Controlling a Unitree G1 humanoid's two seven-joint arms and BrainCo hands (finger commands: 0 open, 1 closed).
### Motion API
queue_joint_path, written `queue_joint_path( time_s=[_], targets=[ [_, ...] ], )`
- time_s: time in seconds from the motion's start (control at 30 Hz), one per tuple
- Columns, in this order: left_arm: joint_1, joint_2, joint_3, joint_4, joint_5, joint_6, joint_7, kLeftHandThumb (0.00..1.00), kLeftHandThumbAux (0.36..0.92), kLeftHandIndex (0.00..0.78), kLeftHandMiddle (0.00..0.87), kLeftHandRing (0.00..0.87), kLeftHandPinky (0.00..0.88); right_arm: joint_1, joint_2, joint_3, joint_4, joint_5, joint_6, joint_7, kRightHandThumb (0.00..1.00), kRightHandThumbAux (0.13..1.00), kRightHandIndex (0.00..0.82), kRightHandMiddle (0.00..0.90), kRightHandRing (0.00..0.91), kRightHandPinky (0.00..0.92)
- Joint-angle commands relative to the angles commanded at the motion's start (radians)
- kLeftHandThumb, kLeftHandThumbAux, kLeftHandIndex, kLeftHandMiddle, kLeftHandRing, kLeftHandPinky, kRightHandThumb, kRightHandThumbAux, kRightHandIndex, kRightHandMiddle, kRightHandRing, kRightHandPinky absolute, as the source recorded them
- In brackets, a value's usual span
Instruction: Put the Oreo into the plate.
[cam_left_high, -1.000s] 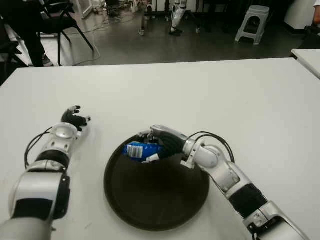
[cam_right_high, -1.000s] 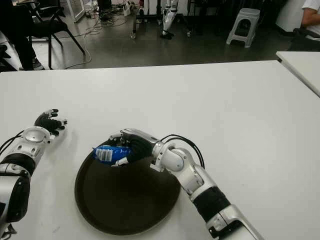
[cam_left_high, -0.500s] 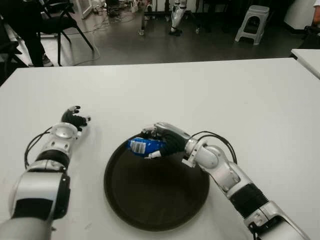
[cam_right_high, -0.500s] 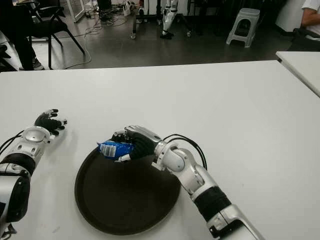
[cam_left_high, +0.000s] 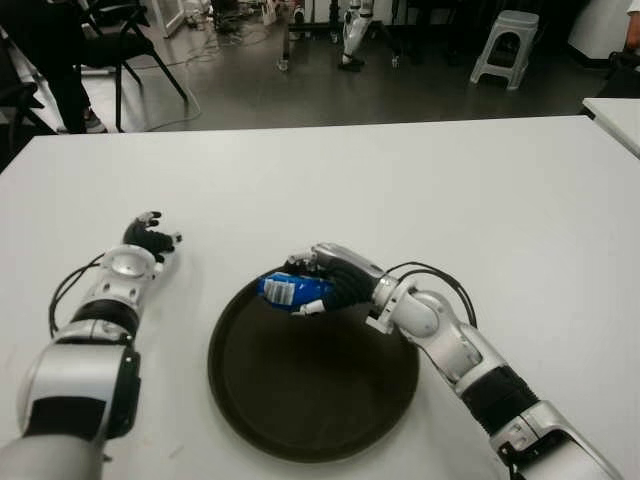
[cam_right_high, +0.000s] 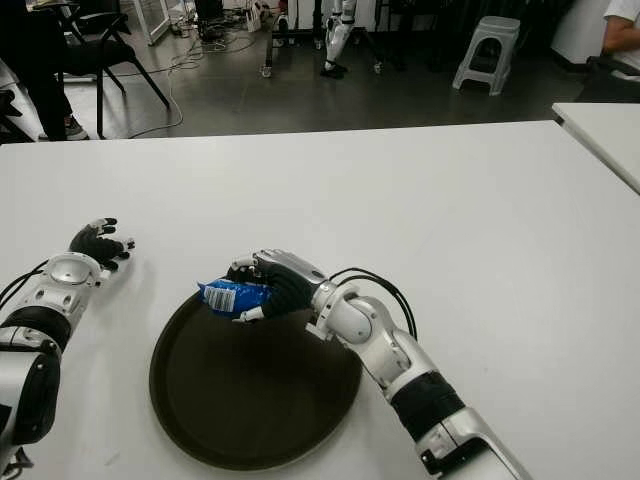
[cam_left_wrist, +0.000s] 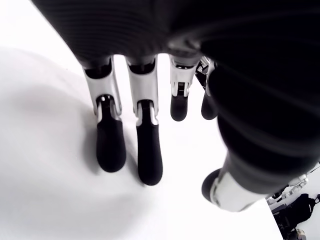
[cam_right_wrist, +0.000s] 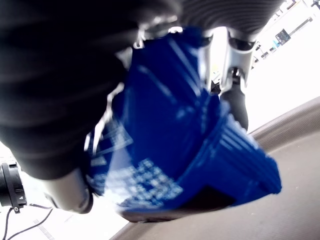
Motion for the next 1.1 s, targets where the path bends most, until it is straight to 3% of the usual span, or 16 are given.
queue_joint_path(
  time_s=[0.47, 0.57, 0.63, 0.67, 0.7, 0.77, 0.8, 0.97, 1.1],
  targets=[
    [-0.003, 0.0, -0.004, -0.001, 0.002, 0.006, -0.011, 0.169, 0.81, 0.063, 0.109, 0.145, 0.161, -0.01, -0.005, 0.011, 0.023, -0.046, -0.049, -0.055, 0.687, 0.735, 0.436, 0.784, 0.787, 0.779],
    [-0.002, 0.001, -0.007, -0.001, 0.005, 0.007, -0.009, 0.146, 0.81, 0.065, 0.113, 0.147, 0.159, -0.011, -0.006, 0.016, 0.033, -0.071, -0.075, -0.093, 0.682, 0.737, 0.431, 0.708, 0.721, 0.705],
    [-0.001, 0.001, -0.005, -0.002, 0.003, 0.004, -0.008, 0.144, 0.811, 0.067, 0.113, 0.147, 0.158, -0.01, -0.004, 0.014, 0.044, -0.07, -0.091, -0.105, 0.678, 0.739, 0.424, 0.61, 0.629, 0.603],
    [-0.001, 0.001, -0.004, -0.002, 0.002, 0.003, -0.008, 0.149, 0.812, 0.069, 0.113, 0.147, 0.159, -0.01, -0.003, 0.013, 0.048, -0.066, -0.098, -0.106, 0.433, 0.754, 0.386, 0.53, 0.557, 0.536],
    [-0.001, 0.001, -0.004, -0.002, 0.001, 0.002, -0.008, 0.153, 0.813, 0.071, 0.113, 0.147, 0.16, -0.011, -0.002, 0.012, 0.052, -0.063, -0.102, -0.108, 0.277, 0.764, 0.361, 0.479, 0.511, 0.493],
    [0.0, 0.001, -0.003, -0.002, 0.001, 0.002, -0.006, 0.157, 0.814, 0.072, 0.113, 0.147, 0.16, -0.01, 0.001, 0.009, 0.057, -0.044, -0.103, -0.093, 0.142, 0.772, 0.339, 0.435, 0.47, 0.456],
    [0.0, 0.001, -0.003, -0.002, 0.002, 0.002, -0.003, 0.167, 0.81, 0.076, 0.113, 0.147, 0.156, -0.009, 0.004, 0.006, 0.057, -0.027, -0.099, -0.076, 0.09, 0.748, 0.277, 0.356, 0.383, 0.359],
    [0.0, 0.0, -0.002, -0.001, 0.001, 0.003, 0.005, 0.189, 0.792, 0.082, 0.117, 0.143, 0.141, -0.007, 0.009, 0.002, 0.054, 0.011, -0.079, -0.032, 0.015, 0.668, 0.147, 0.193, 0.195, 0.155],
    [0.0, -0.001, 0.001, -0.001, -0.001, 0.004, 0.008, 0.2, 0.783, 0.08, 0.118, 0.141, 0.134, -0.004, 0.011, 0.0, 0.048, 0.021, -0.065, -0.018, 0.003, 0.652, 0.101, 0.143, 0.133, 0.095]
  ],
)
